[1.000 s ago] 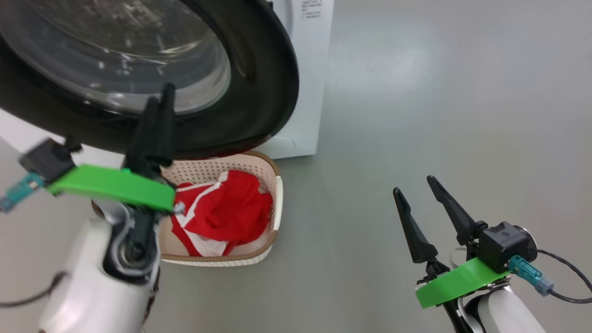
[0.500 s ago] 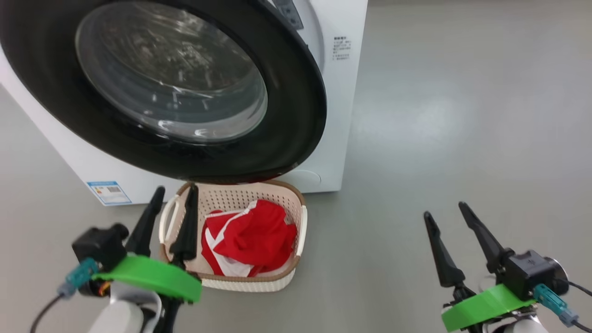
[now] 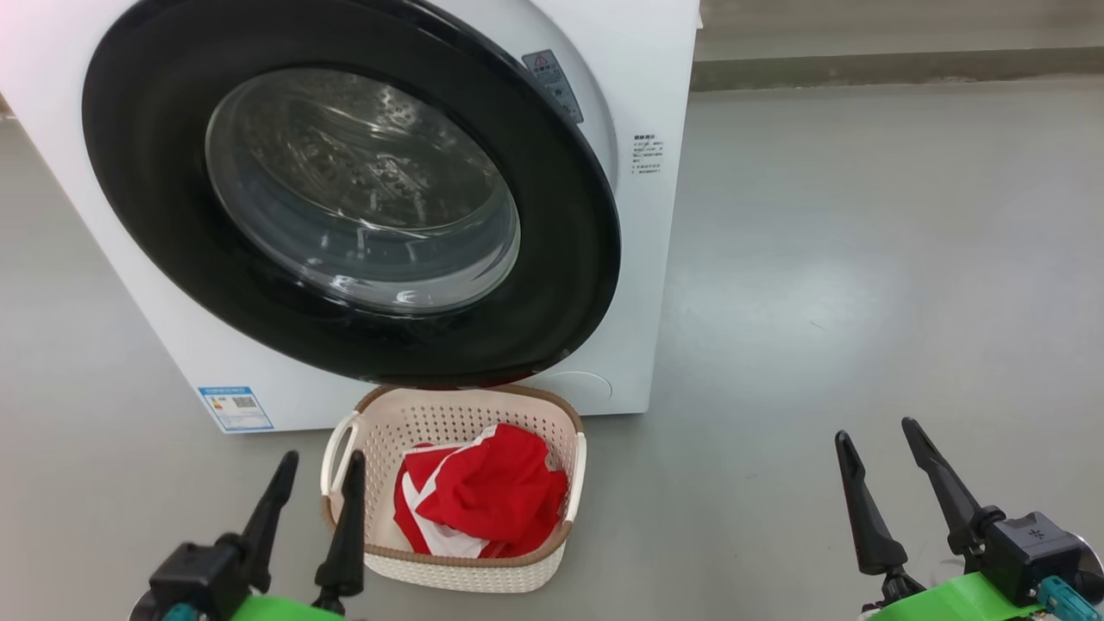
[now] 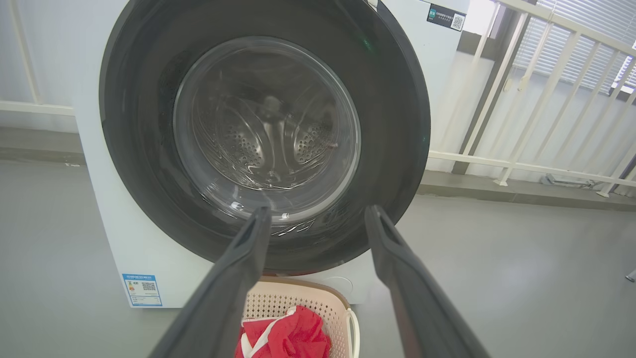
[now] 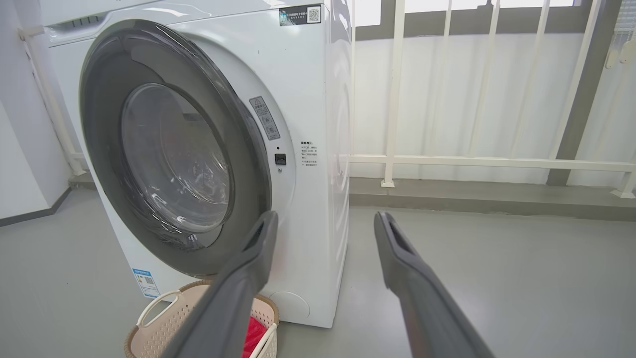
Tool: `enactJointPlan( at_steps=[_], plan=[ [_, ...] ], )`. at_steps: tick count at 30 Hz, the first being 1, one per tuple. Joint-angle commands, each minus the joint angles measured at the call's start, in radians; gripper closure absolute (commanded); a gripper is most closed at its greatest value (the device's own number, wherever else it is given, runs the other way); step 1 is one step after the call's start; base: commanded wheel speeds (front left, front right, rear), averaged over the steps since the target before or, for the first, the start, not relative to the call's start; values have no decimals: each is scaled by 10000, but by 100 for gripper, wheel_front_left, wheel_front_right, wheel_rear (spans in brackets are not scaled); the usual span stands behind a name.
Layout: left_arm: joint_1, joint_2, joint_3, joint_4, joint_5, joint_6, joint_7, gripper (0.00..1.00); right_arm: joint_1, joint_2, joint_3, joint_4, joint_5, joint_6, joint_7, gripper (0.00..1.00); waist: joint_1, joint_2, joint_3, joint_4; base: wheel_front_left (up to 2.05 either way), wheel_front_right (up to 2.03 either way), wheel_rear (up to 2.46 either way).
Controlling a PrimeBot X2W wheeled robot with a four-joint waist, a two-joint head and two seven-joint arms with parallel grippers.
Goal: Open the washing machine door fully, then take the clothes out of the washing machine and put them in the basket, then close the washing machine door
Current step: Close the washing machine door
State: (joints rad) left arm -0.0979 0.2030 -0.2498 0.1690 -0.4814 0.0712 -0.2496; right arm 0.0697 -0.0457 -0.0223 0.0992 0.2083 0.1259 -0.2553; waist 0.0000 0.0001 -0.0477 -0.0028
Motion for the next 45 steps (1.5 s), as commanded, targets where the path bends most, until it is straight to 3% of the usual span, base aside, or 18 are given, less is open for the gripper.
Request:
enactJointPlan(
  at_steps=[1,14,38,39,41,43,45],
  plan=[
    [-66,96,492,-291,181,70,-121,0,-109,-49,169,-311,21,48,-65,0,0,-1,-57,16,0,0,0],
    [1201,-301,1460,-1261,2216,630,-121,0,355,-46,-71,-595,117,48,-65,0,0,-1,-158,3,0,0,0],
    [1387,-752,1820,-980,3182,322,-122,0,269,-45,112,-427,190,48,-65,0,0,-1,-29,-64,0,0,0],
    [1389,-760,1818,-976,3214,313,-122,0,225,-45,132,-409,188,48,-65,8,0,-1,-17,-59,0,0,0],
    [1378,-781,1797,-976,3278,292,-122,0,112,-45,203,-365,183,48,-65,57,0,-1,17,-23,0,0,0],
    [1343,-816,1749,-973,3333,263,-122,0,-28,-45,311,-265,179,48,-65,81,0,-1,58,45,0,0,0],
    [1307,-849,1710,-973,3364,229,-122,0,-260,-45,463,-146,250,48,-65,97,0,-1,103,112,0,0,0]
  ],
)
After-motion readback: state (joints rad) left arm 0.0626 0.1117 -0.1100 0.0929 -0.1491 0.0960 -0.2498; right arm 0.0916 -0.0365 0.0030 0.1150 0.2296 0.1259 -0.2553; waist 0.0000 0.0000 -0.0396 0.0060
